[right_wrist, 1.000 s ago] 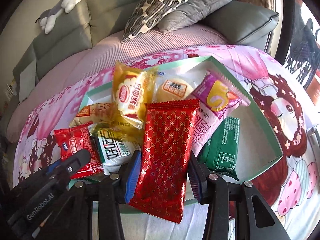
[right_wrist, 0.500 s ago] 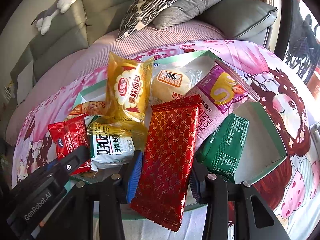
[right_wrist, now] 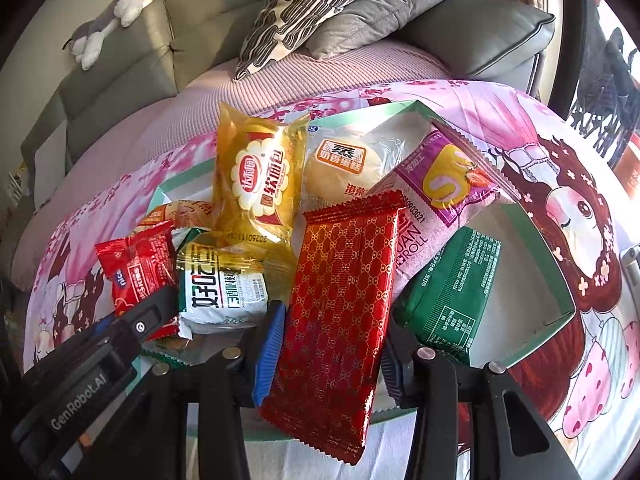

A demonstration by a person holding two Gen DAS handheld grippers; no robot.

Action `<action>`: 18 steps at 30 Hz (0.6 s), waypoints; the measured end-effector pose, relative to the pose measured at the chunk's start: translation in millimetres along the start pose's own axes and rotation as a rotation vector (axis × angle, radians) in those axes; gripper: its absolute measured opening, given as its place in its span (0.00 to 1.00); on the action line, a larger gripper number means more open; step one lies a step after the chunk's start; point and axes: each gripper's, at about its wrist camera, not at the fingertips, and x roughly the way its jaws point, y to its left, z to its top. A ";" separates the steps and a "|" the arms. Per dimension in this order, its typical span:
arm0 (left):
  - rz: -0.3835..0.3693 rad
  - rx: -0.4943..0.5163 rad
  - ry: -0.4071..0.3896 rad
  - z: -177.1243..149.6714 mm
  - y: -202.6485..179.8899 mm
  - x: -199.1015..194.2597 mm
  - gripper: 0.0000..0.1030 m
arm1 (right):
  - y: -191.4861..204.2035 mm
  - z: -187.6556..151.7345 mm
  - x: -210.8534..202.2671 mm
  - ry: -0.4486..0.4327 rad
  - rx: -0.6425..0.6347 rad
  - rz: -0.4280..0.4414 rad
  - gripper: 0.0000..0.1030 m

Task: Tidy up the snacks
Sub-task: 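Lower both red snacks into the tray and open both tools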

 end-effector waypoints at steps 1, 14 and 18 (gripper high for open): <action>0.003 0.002 -0.002 0.4 -0.3 0.5 0.34 | 0.0 0.0 0.0 0.000 0.000 0.000 0.46; 0.055 0.041 0.036 -0.4 -2.2 -5.8 0.51 | 1.8 2.0 1.0 0.012 -0.012 0.015 0.58; 0.047 0.029 0.048 0.4 0.1 -11.3 0.58 | 3.6 2.6 -4.0 0.002 -0.023 0.016 0.61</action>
